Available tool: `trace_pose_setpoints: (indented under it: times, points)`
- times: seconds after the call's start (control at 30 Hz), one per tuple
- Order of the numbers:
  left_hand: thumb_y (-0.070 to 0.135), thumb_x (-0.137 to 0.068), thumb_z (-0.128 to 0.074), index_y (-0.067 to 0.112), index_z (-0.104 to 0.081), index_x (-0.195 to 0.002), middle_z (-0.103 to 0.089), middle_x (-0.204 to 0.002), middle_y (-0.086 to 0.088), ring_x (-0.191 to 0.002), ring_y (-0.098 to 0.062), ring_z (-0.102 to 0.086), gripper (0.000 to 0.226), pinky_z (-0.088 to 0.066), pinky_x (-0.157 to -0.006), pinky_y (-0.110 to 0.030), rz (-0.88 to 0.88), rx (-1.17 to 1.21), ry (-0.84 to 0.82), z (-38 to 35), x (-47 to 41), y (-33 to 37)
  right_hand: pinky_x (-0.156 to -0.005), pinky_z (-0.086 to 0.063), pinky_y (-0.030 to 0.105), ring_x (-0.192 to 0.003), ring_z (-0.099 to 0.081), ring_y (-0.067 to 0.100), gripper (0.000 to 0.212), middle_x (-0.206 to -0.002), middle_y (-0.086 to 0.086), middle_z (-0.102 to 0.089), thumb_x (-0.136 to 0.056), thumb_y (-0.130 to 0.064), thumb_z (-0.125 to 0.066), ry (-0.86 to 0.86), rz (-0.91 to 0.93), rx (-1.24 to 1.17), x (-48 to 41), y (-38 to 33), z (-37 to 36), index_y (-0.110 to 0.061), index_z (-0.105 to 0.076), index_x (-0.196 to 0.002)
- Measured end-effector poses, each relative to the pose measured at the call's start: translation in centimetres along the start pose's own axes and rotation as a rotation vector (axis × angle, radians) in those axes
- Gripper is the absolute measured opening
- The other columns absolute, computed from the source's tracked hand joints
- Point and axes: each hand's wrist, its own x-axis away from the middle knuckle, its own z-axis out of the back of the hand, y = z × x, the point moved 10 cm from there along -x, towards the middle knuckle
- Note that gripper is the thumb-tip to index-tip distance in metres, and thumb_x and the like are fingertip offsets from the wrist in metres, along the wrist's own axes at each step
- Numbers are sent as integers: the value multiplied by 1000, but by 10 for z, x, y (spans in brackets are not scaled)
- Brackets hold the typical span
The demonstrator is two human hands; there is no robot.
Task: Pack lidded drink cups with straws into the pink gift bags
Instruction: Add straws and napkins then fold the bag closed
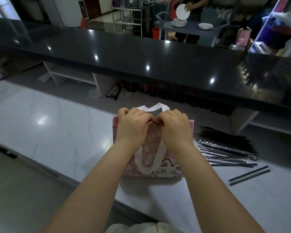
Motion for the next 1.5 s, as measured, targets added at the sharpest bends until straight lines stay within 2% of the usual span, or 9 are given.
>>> trace_pose_setpoints:
  times: [0.2,0.3,0.7,0.93,1.03,1.13,1.33,1.43,1.5]
  points:
    - [12,-86,-69,21,-73,-86,-70,-82,8,-82,-21,-64,10,-26,-85,-37,36,-61,56,7,11,-8,-79,-27,31,-88,-51,20,17,-87,-6,-65,-88,-5,-59,-19,8,8,3,15,4,-19,-69,-91]
    - [16,-88,-68,25,-71,-92,-70,-89,10,-91,-19,-62,11,-23,-91,-38,151,-59,-8,8,15,-30,-90,-24,31,-95,-49,13,12,-95,-14,-61,-93,-17,-58,-68,-21,-16,3,31,9,-25,-66,-96]
    - [22,-90,-65,25,-74,-96,-72,-92,10,-94,-18,-62,11,-28,-94,-40,213,-32,-23,16,3,-64,-100,-36,39,-99,-56,18,26,-101,-8,-67,-92,-8,-53,-103,-96,-26,-11,70,14,-25,-70,-101]
    - [5,-88,-62,20,-74,-88,-70,-84,8,-79,-13,-57,18,-35,-90,-36,268,68,-27,14,-2,-81,-81,-48,40,-89,-54,19,24,-81,-11,-57,-90,-3,-52,-23,-147,-92,-18,83,13,-18,-71,-86]
    - [8,-89,-63,25,-73,-92,-67,-86,18,-81,1,-57,20,-45,-83,-21,308,233,-65,10,3,-97,-78,-50,35,-90,-57,14,27,-83,-15,-58,-90,-5,-53,-36,-256,-233,-16,104,4,-26,-69,-86]
    - [1,-91,-57,33,-66,-87,-64,-86,22,-85,12,-57,33,-39,-68,1,410,379,-72,9,13,-115,-75,-50,27,-87,-59,5,36,-86,-19,-61,-93,-3,-51,-23,-348,-442,-11,118,-1,-35,-64,-83]
    - [2,-91,-57,34,-68,-89,-63,-82,28,-82,18,-57,35,-40,-65,2,494,415,151,19,19,-123,-71,-52,19,-82,-60,-2,38,-85,-18,-63,-93,2,-47,86,-331,-568,-13,109,2,-29,-68,-86]
    - [16,-91,-66,44,-63,-103,-65,-95,29,-91,13,-60,30,-45,-76,-4,621,523,235,10,46,-132,-81,-56,18,-97,-60,-8,35,-108,-18,-65,-95,-7,-56,55,-377,-784,3,114,-19,-36,-66,-114]
    - [27,-89,-71,46,-61,-104,-68,-101,22,-94,6,-64,26,-52,-78,-12,750,707,278,-5,72,-140,-79,-55,16,-108,-58,-7,53,-125,-18,-59,-90,-16,-67,30,-438,-1001,23,120,-38,-50,-53,-128]
